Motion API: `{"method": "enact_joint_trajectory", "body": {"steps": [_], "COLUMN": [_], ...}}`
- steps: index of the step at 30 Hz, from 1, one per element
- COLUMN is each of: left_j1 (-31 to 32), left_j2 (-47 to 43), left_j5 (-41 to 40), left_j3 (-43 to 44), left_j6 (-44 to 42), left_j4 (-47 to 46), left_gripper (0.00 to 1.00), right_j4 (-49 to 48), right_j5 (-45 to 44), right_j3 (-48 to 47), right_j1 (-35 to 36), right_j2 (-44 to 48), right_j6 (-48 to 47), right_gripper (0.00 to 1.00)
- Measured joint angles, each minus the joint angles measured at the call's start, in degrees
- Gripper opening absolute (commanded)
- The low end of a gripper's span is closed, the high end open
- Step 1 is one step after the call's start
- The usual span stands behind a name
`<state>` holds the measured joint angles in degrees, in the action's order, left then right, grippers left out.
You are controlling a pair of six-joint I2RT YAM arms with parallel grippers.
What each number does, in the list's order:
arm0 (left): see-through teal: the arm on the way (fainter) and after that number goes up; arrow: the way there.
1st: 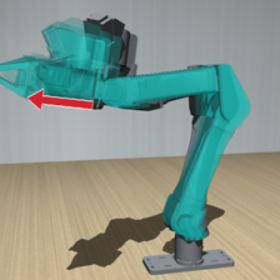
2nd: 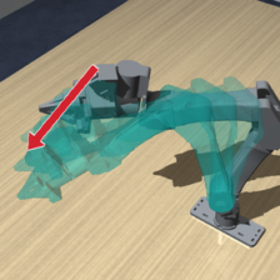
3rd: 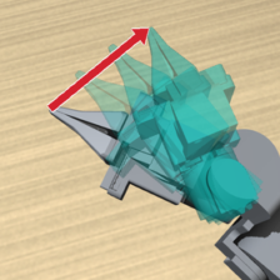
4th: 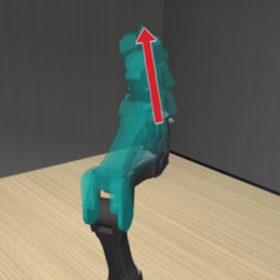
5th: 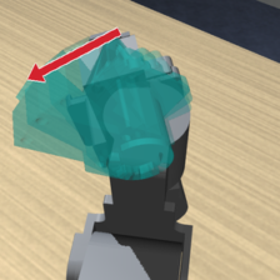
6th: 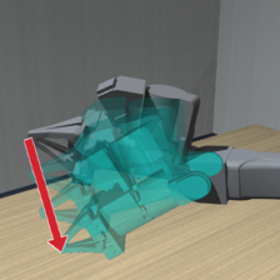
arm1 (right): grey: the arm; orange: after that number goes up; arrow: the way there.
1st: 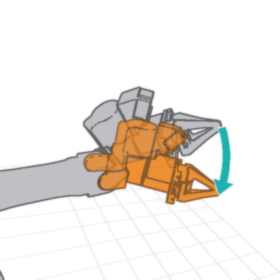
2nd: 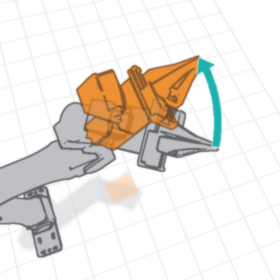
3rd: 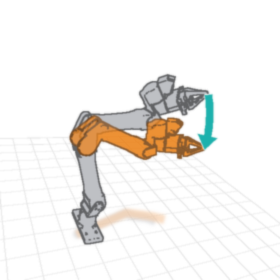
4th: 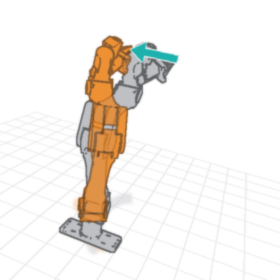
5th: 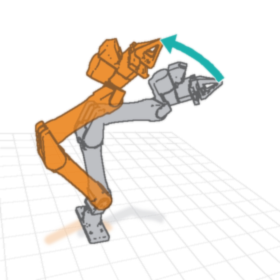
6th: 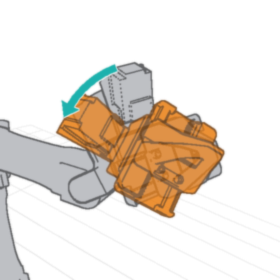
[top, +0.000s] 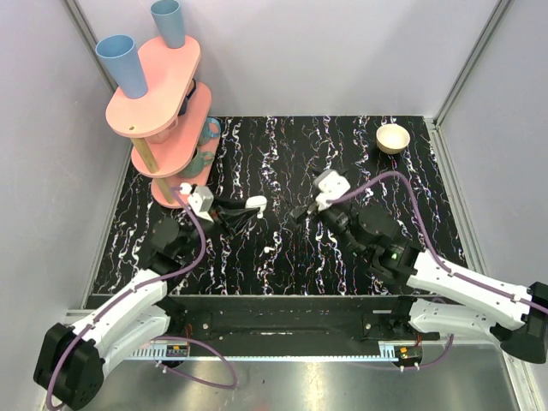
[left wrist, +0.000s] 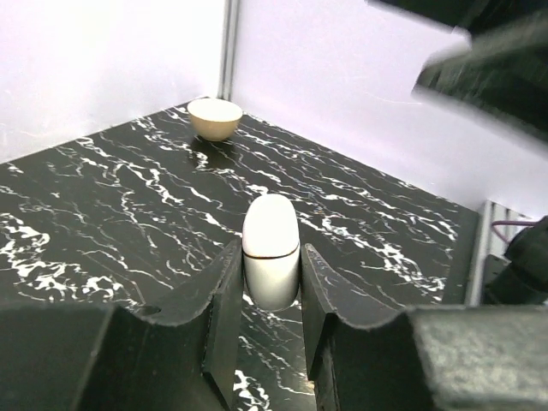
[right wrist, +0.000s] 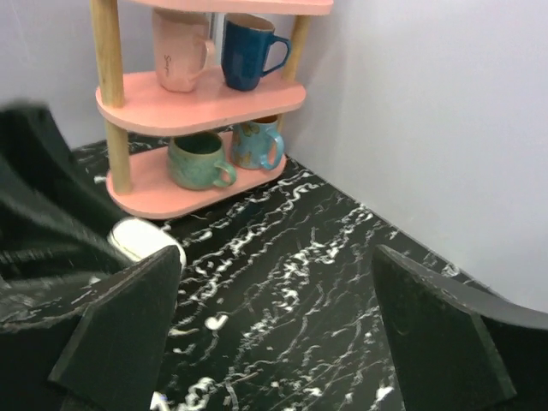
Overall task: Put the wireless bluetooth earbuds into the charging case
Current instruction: Adjust the charging case.
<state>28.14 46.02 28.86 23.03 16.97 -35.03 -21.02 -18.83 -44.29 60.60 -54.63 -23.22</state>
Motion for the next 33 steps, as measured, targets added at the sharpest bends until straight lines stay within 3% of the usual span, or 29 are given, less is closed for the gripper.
{"method": "enact_joint_trajectory", "body": {"steps": [6, 13, 20, 33], "left_j1": [0.0, 0.0, 0.28, 0.55], "left_j2": [0.9, 2.47, 1.97, 1.4], "left_j5": [-3.1, -4.13, -4.55, -4.13], "left_j3": [-9.51, -12.07, -15.54, -17.0], "left_j6": [-0.57, 0.0, -1.07, -3.06], "left_j4": [-17.59, -33.24, -36.63, -37.16], "left_gripper": [0.0, 0.0, 0.0, 0.0], "right_j4": [14.84, 23.87, 30.32, 33.05], "right_j5": [-0.98, 4.02, 12.04, 16.59], "right_j3": [-15.91, -20.94, -22.75, -26.93], "right_j1": [-0.07, -1.36, -2.86, -2.91], "right_j2": [-3.98, -8.61, -12.94, -17.92], "right_j6": [15.8, 29.46, 37.9, 40.65], "right_gripper": [0.99, 0.94, 0.91, 0.86]}}
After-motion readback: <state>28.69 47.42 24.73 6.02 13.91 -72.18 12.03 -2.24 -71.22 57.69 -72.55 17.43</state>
